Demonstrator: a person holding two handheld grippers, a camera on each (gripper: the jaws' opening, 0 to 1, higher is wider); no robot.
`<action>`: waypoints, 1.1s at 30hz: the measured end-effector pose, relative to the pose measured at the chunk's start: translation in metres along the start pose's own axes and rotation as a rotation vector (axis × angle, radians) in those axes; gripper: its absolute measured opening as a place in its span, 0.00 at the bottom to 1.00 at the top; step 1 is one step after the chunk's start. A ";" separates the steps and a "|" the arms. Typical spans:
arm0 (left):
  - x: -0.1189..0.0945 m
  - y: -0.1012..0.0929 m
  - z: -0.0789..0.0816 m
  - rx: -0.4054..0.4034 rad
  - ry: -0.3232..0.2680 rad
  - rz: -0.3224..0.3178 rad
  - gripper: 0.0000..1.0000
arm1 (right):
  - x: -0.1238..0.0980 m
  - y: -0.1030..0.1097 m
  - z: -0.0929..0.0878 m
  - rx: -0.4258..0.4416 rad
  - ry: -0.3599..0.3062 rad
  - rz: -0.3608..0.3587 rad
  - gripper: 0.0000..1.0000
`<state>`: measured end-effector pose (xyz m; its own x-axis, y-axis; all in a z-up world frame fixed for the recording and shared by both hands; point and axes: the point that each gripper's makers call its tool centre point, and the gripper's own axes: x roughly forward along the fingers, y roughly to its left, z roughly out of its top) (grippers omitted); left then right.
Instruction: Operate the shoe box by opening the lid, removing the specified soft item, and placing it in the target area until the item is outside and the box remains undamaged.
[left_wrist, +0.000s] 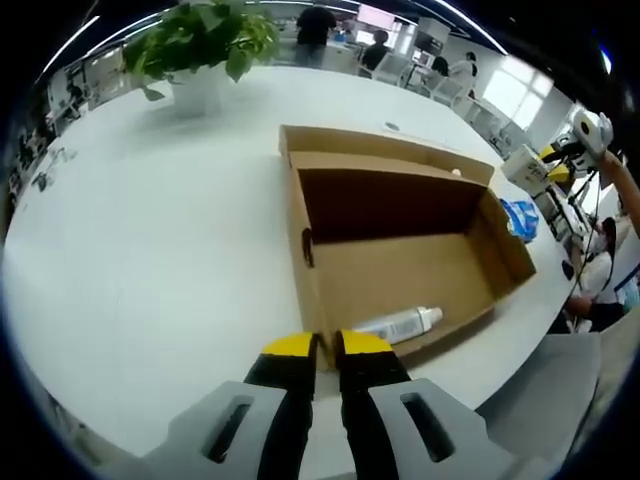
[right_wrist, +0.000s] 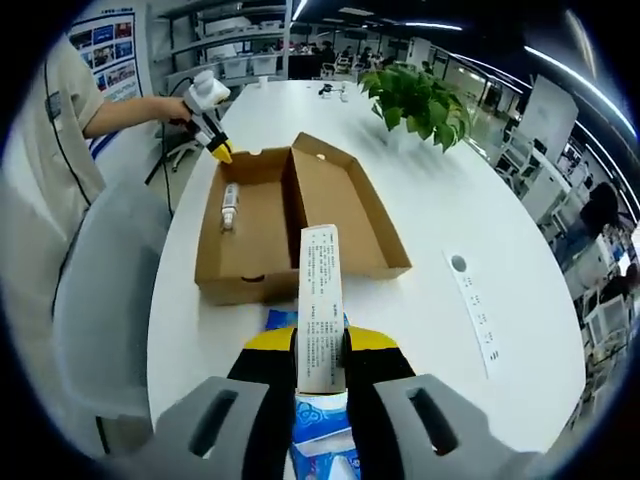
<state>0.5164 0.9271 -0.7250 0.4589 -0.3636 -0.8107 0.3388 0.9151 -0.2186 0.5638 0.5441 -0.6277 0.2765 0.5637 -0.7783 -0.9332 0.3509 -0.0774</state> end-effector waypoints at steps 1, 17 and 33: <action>0.000 0.000 0.000 0.001 0.001 0.000 0.05 | 0.000 -0.003 -0.003 -0.003 0.008 -0.004 0.15; 0.001 0.001 0.002 0.006 0.009 0.008 0.05 | -0.013 -0.019 -0.041 -0.015 0.089 -0.024 0.15; 0.001 0.001 0.002 -0.005 0.014 0.007 0.05 | -0.021 -0.039 -0.078 -0.023 0.159 -0.038 0.15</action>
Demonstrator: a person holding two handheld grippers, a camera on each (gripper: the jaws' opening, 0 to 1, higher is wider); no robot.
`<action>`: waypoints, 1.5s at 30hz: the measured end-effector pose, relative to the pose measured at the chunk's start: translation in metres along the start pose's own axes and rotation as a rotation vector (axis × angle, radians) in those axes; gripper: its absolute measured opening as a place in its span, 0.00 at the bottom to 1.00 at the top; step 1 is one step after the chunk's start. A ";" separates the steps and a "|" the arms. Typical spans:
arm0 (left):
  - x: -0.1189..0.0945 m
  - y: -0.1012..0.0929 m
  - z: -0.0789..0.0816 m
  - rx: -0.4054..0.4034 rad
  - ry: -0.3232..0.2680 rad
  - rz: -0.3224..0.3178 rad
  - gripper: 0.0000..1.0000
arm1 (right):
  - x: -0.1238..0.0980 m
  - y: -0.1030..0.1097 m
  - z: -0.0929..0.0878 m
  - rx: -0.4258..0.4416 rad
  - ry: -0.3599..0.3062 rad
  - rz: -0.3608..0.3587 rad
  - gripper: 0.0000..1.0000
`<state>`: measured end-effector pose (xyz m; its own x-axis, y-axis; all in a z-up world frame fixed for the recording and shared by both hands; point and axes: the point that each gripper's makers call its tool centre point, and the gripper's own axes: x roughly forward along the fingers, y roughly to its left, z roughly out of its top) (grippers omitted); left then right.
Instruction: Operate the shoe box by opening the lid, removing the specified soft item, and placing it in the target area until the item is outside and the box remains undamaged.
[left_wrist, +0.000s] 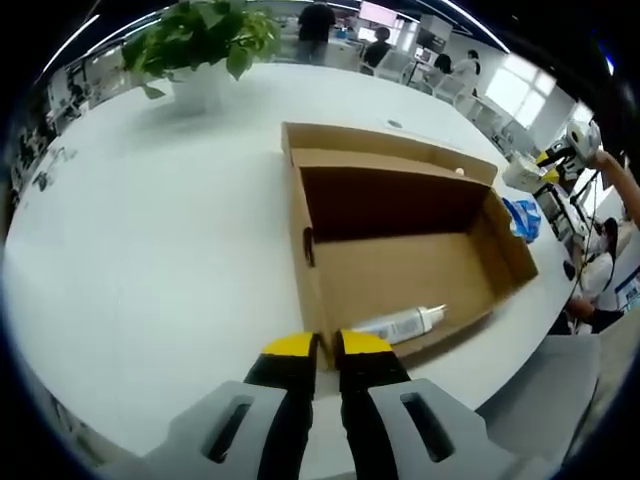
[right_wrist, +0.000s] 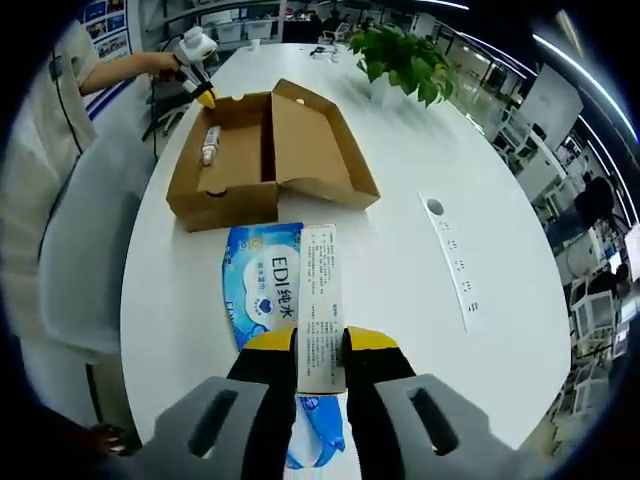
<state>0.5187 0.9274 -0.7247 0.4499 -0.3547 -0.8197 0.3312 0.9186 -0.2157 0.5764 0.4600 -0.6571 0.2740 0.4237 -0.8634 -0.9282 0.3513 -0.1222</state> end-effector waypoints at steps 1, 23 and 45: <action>0.000 0.000 0.000 0.000 0.001 0.000 0.05 | 0.000 -0.002 -0.003 -0.003 0.007 -0.003 0.15; 0.000 0.001 0.000 0.006 -0.001 -0.003 0.05 | 0.013 -0.022 -0.054 -0.036 0.123 -0.010 0.15; 0.002 0.001 0.001 0.017 0.019 0.003 0.05 | 0.031 -0.039 -0.101 -0.085 0.222 -0.002 0.15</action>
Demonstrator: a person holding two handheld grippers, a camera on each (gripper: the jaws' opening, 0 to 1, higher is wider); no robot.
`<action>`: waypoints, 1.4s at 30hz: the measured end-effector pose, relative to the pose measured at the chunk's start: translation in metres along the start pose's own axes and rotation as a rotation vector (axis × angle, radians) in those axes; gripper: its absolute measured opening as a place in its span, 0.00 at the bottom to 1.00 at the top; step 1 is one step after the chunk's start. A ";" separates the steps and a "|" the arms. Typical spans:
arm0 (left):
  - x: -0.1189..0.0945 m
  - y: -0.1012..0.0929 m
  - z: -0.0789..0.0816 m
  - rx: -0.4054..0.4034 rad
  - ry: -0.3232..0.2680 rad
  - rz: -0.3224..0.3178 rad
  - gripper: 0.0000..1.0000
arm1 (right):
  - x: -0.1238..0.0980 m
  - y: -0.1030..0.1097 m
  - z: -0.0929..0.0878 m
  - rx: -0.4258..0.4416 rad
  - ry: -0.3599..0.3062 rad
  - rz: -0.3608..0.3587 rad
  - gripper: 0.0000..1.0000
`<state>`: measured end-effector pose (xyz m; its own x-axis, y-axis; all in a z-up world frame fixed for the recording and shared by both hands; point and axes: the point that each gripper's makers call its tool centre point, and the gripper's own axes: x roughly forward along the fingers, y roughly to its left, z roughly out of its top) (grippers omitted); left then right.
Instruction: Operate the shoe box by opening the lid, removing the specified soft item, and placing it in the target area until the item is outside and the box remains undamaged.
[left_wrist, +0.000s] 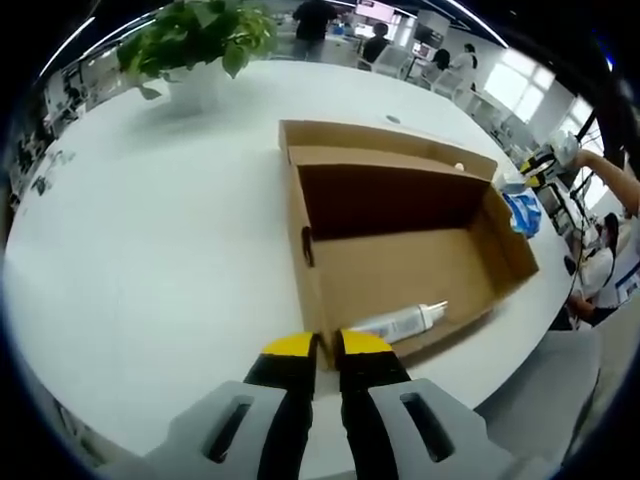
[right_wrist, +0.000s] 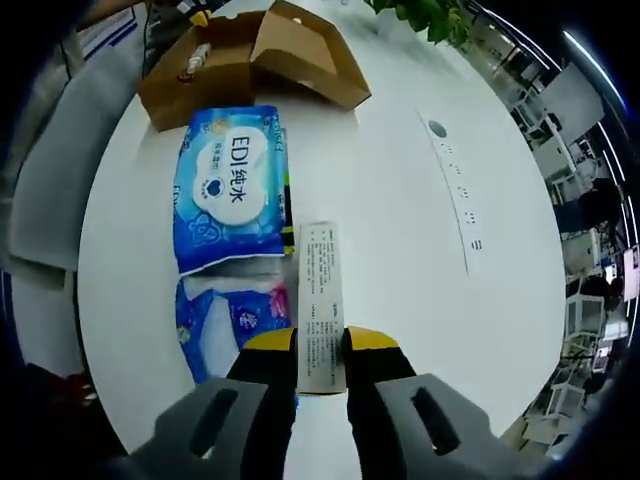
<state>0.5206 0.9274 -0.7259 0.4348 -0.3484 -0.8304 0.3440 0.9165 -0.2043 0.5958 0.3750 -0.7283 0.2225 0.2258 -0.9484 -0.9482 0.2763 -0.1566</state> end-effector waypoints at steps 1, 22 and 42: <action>0.000 0.000 0.000 0.000 0.000 0.000 0.05 | 0.001 0.000 -0.002 -0.008 0.006 -0.002 0.15; 0.000 0.001 0.000 0.014 0.007 0.001 0.05 | 0.012 -0.004 -0.033 -0.064 0.099 0.001 0.16; 0.000 0.002 -0.001 0.023 0.009 0.000 0.05 | 0.013 -0.003 -0.036 -0.070 0.125 0.006 0.16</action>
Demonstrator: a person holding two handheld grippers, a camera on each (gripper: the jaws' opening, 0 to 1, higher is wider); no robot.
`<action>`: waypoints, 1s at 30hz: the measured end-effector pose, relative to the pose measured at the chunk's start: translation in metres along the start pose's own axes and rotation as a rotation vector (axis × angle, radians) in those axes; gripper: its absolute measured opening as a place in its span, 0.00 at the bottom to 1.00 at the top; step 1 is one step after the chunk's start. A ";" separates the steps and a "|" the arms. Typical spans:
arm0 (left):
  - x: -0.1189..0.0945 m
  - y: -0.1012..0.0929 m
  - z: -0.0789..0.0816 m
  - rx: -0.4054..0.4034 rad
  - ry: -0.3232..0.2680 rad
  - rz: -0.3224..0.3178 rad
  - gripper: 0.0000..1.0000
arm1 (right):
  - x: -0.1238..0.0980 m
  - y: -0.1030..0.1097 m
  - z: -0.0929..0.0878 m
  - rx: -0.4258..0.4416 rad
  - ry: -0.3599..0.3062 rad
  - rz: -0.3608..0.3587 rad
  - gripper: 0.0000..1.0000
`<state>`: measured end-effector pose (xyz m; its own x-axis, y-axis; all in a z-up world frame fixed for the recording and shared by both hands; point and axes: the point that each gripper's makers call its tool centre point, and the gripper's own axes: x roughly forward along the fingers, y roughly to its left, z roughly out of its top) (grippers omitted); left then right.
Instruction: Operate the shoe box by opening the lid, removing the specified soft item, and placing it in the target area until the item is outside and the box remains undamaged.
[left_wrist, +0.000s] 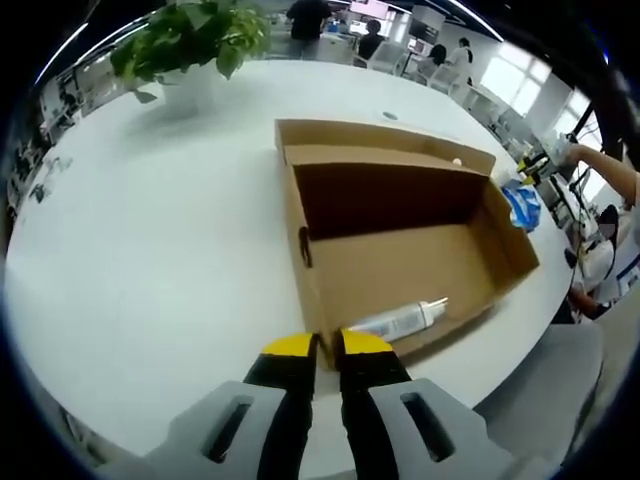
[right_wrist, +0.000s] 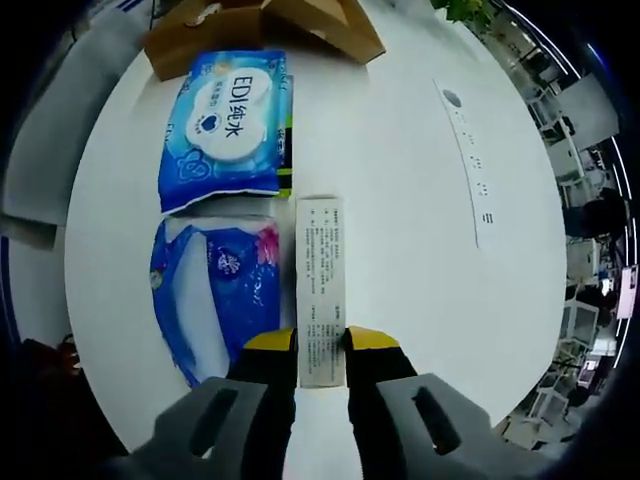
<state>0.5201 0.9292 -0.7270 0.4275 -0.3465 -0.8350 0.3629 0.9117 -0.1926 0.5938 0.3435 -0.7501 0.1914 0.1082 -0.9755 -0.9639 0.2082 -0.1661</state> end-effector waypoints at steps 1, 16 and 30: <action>0.000 0.000 0.000 0.000 0.000 0.000 0.05 | 0.000 0.000 0.000 -0.001 0.002 0.000 0.16; 0.000 0.000 0.000 0.006 -0.002 0.000 0.06 | 0.006 -0.011 0.000 0.018 0.015 -0.038 0.18; -0.001 0.000 0.003 0.054 -0.011 0.019 0.08 | -0.002 -0.016 -0.002 0.134 -0.033 -0.119 0.29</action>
<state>0.5223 0.9287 -0.7247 0.4440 -0.3316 -0.8324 0.3988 0.9050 -0.1478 0.6083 0.3384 -0.7454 0.3106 0.1064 -0.9446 -0.9013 0.3486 -0.2571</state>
